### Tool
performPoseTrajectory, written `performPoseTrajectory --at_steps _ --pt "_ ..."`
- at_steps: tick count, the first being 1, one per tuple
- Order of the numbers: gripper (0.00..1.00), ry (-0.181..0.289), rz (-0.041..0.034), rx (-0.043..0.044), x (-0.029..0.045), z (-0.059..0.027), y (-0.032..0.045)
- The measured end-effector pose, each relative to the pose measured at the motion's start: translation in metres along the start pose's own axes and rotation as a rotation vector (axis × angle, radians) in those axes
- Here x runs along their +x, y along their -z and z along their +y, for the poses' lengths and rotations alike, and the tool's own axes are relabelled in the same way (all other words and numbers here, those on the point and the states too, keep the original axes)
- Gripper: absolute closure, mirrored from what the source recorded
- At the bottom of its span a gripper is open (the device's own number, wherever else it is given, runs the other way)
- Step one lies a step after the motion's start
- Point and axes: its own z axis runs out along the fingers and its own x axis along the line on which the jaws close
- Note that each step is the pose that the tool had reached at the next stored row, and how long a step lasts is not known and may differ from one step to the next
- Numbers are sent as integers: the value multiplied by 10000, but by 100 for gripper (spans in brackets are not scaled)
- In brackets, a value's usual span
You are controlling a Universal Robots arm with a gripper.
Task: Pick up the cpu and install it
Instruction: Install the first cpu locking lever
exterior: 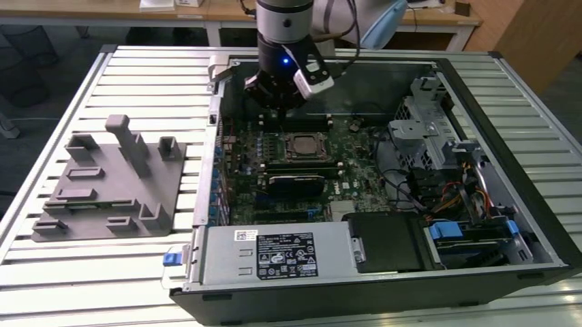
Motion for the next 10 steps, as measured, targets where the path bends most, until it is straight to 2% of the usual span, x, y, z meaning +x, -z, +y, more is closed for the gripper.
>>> performPoseTrajectory --at_steps 3,10 --pt "89 -14 -2 1 73 3 -3" --pt "89 -26 -1 1 126 16 -9"
